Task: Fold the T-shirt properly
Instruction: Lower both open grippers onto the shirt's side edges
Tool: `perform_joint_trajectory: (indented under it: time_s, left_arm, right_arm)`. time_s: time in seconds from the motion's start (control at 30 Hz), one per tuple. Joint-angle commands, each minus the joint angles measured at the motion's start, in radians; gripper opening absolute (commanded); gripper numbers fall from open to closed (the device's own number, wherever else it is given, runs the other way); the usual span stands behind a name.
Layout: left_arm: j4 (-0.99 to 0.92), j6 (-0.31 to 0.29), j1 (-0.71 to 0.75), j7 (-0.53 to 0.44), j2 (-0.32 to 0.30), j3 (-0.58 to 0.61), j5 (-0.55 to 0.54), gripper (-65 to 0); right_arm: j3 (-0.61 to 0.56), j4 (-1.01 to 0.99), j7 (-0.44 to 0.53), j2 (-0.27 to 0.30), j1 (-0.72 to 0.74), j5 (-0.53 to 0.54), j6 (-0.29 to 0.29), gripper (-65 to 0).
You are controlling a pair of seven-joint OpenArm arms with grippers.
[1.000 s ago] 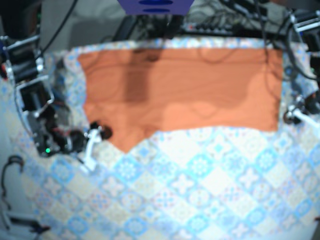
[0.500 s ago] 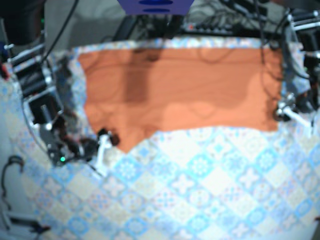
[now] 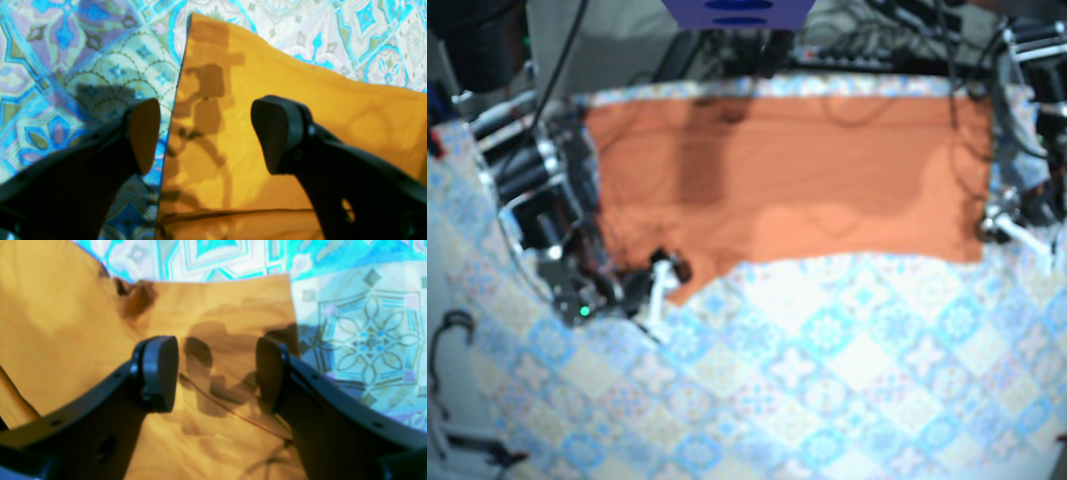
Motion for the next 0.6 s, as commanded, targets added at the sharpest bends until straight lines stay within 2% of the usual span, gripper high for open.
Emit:
perform_joint_trajectory:
  time_s: [0.0, 0.2, 0.37, 0.57]
  left_arm:
    - [0.015, -0.003, -0.015, -0.012, -0.024, -0.006, -0.010, -19.1]
    - [0.015, -0.003, -0.014, -0.012, -0.024, -0.006, -0.010, -19.1]
    - [0.015, -0.003, -0.014, -0.012, -0.024, -0.006, -0.010, -19.1]
    - [0.015, -0.003, -0.004, -0.012, -0.026, -0.007, -0.010, -19.1]
  right_arm:
    - [0.003, -0.009, 0.031, 0.010, 0.051, 0.008, 0.006, -28.8]
    - [-0.001, -0.084, 0.095, 0.011, 0.085, 0.000, -0.004, -28.8]
    - [0.002, -0.087, 0.099, 0.013, 0.094, -0.060, -0.004, -28.8]
    - [0.002, -0.089, 0.102, 0.014, 0.076, -0.066, -0.004, -28.8]
